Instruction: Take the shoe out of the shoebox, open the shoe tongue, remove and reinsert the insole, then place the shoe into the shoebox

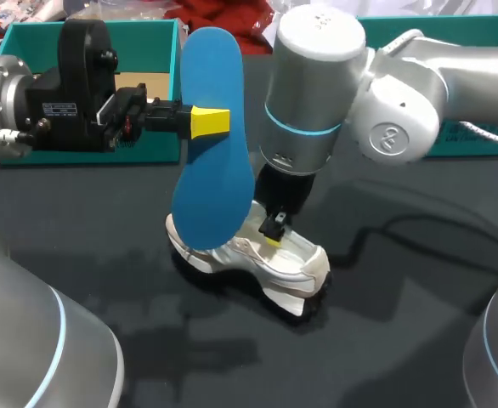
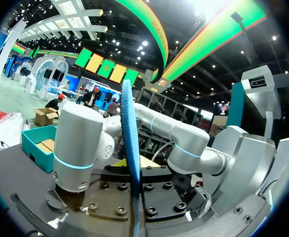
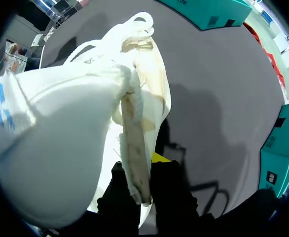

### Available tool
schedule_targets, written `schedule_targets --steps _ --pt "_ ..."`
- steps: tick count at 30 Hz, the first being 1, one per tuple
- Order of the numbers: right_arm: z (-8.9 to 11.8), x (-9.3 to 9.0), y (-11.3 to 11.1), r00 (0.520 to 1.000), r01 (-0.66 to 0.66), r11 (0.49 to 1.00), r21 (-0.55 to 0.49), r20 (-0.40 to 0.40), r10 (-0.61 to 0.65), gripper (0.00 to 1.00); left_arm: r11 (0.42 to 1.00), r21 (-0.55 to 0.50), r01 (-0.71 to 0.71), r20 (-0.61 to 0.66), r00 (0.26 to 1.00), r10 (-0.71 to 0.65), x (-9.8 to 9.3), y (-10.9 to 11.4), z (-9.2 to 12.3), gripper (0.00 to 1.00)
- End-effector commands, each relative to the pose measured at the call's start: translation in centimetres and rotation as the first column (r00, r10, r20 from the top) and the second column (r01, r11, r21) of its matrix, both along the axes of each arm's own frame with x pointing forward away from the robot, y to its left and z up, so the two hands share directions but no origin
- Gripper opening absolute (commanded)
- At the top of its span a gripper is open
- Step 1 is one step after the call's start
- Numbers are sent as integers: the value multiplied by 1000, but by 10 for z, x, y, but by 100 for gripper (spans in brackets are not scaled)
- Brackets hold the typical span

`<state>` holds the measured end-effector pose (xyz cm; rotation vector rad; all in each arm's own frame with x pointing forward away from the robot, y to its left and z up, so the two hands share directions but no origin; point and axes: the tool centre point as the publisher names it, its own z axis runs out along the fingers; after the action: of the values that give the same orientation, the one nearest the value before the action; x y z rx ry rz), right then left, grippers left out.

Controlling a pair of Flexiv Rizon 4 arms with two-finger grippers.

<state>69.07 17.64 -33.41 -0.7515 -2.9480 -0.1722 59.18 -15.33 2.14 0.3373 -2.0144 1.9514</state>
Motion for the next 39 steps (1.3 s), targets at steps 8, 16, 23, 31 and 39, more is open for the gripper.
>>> schedule_targets --steps 8,16,23,31,39 --pt "5 -9 -14 942 335 938 88 -21 -334 0 1000 -1 1 1 1000 -1 0 -1 -1 0" --pt "7 -26 -33 770 632 752 189 -41 -637 0 1000 -1 1 1 1000 -1 0 -1 -1 0" --pt "7 -26 -33 770 632 752 189 -41 -637 0 1000 -1 1 1 1000 -1 0 -1 -1 0" --pt "-1 -14 -27 584 809 578 108 -29 -811 0 1000 -1 1 1 1000 -1 0 -1 -1 0" --pt "-10 -8 -24 553 833 549 75 -44 -832 0 1000 -1 1 1 1000 -1 0 -1 -1 0"
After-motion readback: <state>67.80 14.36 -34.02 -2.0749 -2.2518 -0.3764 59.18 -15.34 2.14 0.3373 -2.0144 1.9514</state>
